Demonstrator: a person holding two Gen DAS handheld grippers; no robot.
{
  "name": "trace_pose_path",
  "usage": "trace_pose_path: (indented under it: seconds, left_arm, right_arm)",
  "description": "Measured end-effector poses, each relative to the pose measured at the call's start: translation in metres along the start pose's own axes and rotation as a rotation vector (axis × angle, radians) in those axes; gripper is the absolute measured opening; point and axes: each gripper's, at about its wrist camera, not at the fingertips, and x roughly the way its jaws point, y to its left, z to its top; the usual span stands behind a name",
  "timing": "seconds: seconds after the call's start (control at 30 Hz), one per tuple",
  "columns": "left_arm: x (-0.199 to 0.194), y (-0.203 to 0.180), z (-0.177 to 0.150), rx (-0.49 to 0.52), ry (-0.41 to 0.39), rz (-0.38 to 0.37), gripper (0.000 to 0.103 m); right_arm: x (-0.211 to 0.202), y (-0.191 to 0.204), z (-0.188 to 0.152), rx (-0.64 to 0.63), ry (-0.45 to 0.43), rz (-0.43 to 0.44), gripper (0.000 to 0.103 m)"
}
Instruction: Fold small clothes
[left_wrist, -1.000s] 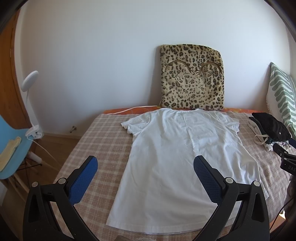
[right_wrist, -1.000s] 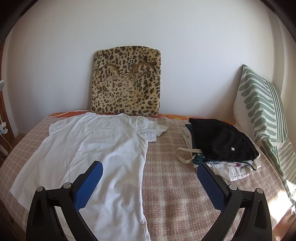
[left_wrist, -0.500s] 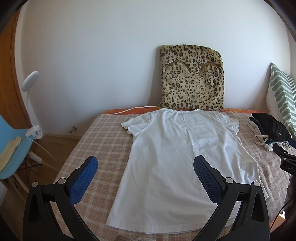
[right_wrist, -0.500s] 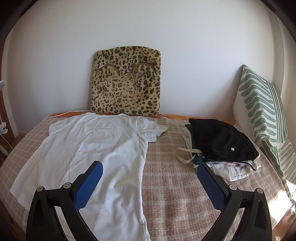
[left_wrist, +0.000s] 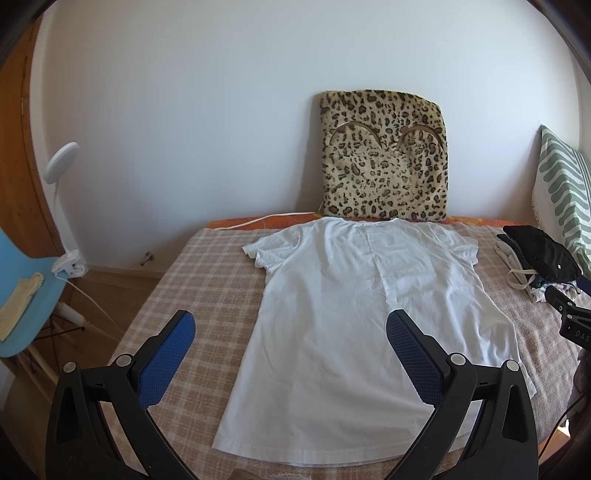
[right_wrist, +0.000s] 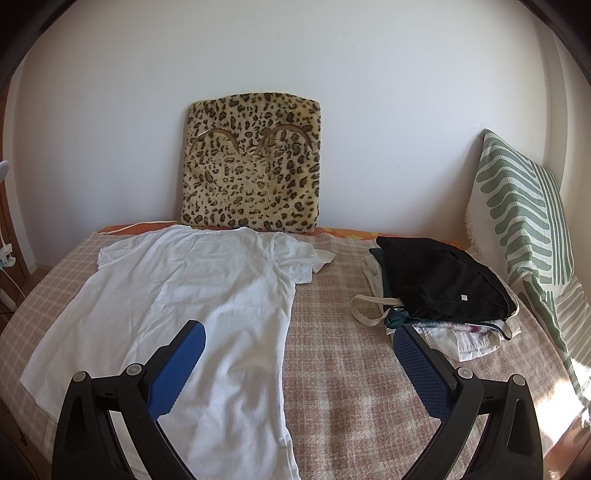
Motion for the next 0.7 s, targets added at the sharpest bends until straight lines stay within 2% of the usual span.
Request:
trace_pose_path:
  seconds: [0.7]
  left_arm:
    - [-0.0014,-0.0004,0.0006,0.001,0.0,0.0,0.103]
  right_arm:
    - [0.0005,-0.0002,0.0014,0.0,-0.003,-0.001,0.103]
